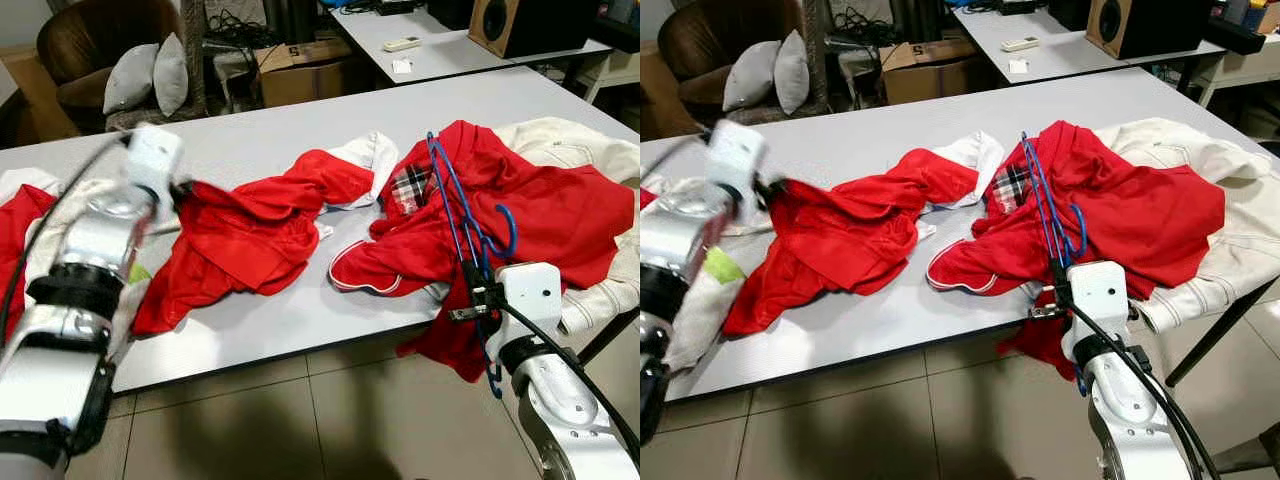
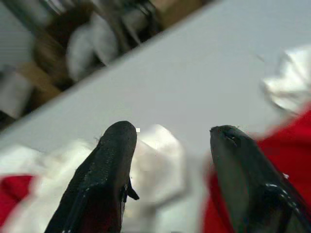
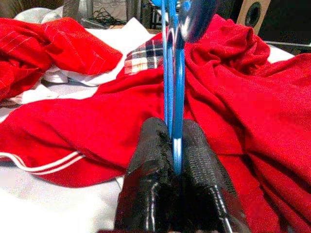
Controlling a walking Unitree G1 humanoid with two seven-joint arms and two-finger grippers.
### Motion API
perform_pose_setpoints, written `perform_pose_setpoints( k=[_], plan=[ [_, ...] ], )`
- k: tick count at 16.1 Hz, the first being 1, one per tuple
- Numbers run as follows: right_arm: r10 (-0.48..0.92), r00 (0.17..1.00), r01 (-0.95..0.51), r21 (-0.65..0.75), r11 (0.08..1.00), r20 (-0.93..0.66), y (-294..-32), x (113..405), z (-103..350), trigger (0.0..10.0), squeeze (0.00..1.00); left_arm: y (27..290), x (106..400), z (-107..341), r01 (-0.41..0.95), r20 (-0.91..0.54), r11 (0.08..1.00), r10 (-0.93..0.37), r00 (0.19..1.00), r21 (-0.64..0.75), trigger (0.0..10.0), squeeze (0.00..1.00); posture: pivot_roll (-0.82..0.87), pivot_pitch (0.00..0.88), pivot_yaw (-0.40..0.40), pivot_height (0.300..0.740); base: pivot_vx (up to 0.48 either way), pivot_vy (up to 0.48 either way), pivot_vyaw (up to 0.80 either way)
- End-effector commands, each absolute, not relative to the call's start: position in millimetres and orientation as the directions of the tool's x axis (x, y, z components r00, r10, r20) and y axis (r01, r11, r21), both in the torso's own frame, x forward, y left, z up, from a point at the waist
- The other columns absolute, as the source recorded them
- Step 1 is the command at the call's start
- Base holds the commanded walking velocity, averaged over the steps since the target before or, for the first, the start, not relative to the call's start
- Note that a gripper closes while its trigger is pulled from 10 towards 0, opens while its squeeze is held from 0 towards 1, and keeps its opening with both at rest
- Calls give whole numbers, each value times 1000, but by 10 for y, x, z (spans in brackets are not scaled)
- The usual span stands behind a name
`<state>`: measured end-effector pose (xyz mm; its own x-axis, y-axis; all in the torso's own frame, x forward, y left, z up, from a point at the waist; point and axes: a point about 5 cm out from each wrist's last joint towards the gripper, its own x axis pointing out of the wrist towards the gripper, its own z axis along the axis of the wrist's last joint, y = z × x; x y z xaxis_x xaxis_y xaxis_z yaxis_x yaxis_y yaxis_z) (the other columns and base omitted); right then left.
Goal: Hang hanger
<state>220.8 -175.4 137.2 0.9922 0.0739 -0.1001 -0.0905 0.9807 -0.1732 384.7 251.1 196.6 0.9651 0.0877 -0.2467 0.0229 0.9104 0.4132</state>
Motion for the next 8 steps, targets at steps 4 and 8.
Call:
perform_pose_setpoints(
  k=[4, 8],
  plan=[
    [64, 993, -80, -178, 981, -96, -1766, 2205, 1371, 10000, 0, 2350, 3858, 2200, 122, -157, 945, -77, 985, 304, 10000, 0, -142, 0, 135, 740, 0, 0, 0],
    [63, 993, -80, -178, 981, -98, -1760, 2188, 1360, 10000, 0, 2084, 3721, 2196, 484, -249, 871, -451, 857, 89, 10000, 925, -143, 0, 140, 740, 0, 0, 0]
  ],
)
